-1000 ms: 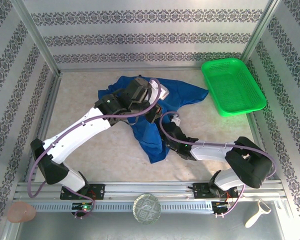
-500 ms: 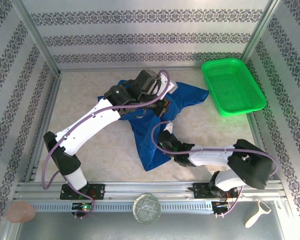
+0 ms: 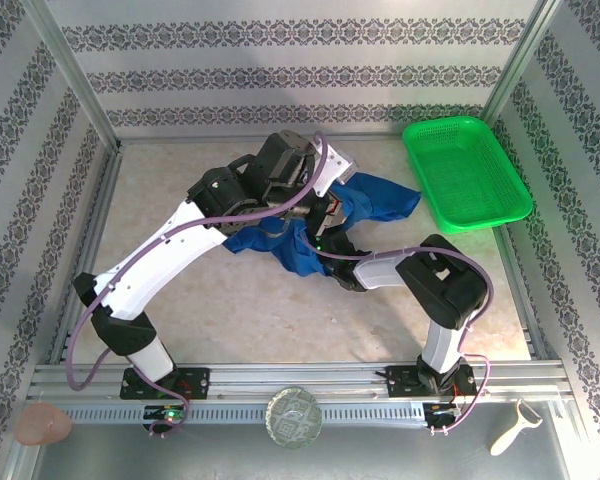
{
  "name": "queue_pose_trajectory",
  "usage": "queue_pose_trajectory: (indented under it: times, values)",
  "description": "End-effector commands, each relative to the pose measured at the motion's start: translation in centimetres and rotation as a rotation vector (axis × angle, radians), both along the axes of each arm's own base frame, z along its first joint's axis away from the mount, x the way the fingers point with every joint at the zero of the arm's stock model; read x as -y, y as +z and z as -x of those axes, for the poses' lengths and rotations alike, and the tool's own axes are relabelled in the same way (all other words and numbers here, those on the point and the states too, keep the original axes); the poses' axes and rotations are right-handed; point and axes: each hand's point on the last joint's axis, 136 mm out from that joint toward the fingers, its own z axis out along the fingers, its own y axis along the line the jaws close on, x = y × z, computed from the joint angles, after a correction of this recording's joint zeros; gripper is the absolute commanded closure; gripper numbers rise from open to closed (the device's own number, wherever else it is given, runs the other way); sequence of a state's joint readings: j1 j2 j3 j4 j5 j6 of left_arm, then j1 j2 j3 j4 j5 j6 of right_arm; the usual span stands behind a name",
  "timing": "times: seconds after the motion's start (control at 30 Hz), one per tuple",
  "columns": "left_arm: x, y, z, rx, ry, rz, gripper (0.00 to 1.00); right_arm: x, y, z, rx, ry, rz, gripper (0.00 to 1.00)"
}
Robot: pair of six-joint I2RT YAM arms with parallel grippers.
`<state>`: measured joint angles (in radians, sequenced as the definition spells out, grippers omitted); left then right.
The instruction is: Fold the inside-out t-shirt
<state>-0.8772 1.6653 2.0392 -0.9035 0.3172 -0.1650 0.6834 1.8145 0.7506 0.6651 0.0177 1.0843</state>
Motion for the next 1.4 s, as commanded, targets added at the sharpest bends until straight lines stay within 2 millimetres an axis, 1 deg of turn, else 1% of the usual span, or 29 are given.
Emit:
queue_pose_trajectory:
  times: [0.0,0.1,0.17,0.27,0.37,0.43,0.5,0.53,0.6,0.7,0.73,0.83,0.87,0.93,0.97,1.03,1.2,1.27,1.33,1.37]
  values:
    - [-1.3,0.9,2.2,0.001,-0.036,-0.015,1.0,1.2,1.0,-0.7,0.013,-0.031,-0.152,1.0]
    - [-2.8,-0.6,1.6,0.02,0.035,-0.065,1.0,2.7,2.2,-0.4,0.055,-0.029,-0.202,1.0]
    - [-3.6,-1.1,1.1,0.032,0.079,-0.073,1.0,3.5,2.7,0.1,0.07,-0.033,-0.215,1.0]
    - [-3.4,-1.5,0.9,0.028,0.082,-0.065,1.0,3.8,3.2,0.8,0.074,-0.032,-0.231,1.0]
    - [-2.9,-1.9,1.2,0.002,0.06,-0.062,1.0,3.1,3.7,1.1,0.081,-0.027,-0.265,1.0]
    - [-2.1,-1.8,1.2,-0.015,0.044,-0.037,1.0,1.2,4.1,1.0,0.076,0.001,-0.26,1.0]
    - [-1.2,-1.3,1.3,-0.032,0.023,-0.005,1.0,-0.1,3.9,0.8,0.066,-0.007,-0.248,1.0]
    - [-0.5,-0.7,1.4,-0.046,0.007,0.02,1.0,-0.4,3.6,0.5,0.057,-0.032,-0.25,1.0]
    - [0.9,0.4,2.0,-0.07,-0.028,0.064,1.0,-0.1,2.9,-0.9,0.028,-0.105,-0.276,1.0]
    - [3.3,2.0,4.4,-0.081,-0.113,0.108,1.0,1.2,1.4,-3.7,-0.026,-0.205,-0.326,1.0]
    - [4.1,2.5,5.3,-0.082,-0.144,0.116,1.0,1.3,1.3,-4.7,-0.038,-0.219,-0.346,0.98]
    - [6.2,3.3,7.3,-0.08,-0.202,0.143,1.0,1.2,1.0,-6.6,-0.072,-0.244,-0.347,0.88]
    - [6.6,3.5,7.4,-0.083,-0.209,0.157,1.0,1.1,0.9,-6.8,-0.081,-0.243,-0.333,0.84]
    - [7.4,3.6,7.1,-0.088,-0.208,0.176,1.0,0.4,0.8,-6.9,-0.1,-0.232,-0.289,0.74]
    - [7.8,3.5,7.0,-0.088,-0.211,0.183,1.0,0.3,0.6,-6.9,-0.117,-0.235,-0.261,0.7]
    - [8.6,4.0,7.0,-0.1,-0.228,0.202,1.0,0.4,-0.2,-7.0,-0.144,-0.257,-0.217,0.58]
    - [10.3,6.6,7.7,-0.101,-0.272,0.283,1.0,0.9,-2.9,-7.6,-0.244,-0.322,-0.172,0.31]
    - [10.8,7.8,8.0,-0.097,-0.291,0.315,1.0,0.8,-3.8,-8.0,-0.282,-0.337,-0.158,0.25]
    - [11.3,8.8,8.6,-0.1,-0.316,0.345,1.0,0.6,-4.5,-8.4,-0.305,-0.348,-0.144,0.22]
    - [11.4,9.4,9.1,-0.102,-0.332,0.363,1.0,0.7,-5.0,-8.6,-0.327,-0.361,-0.137,0.18]
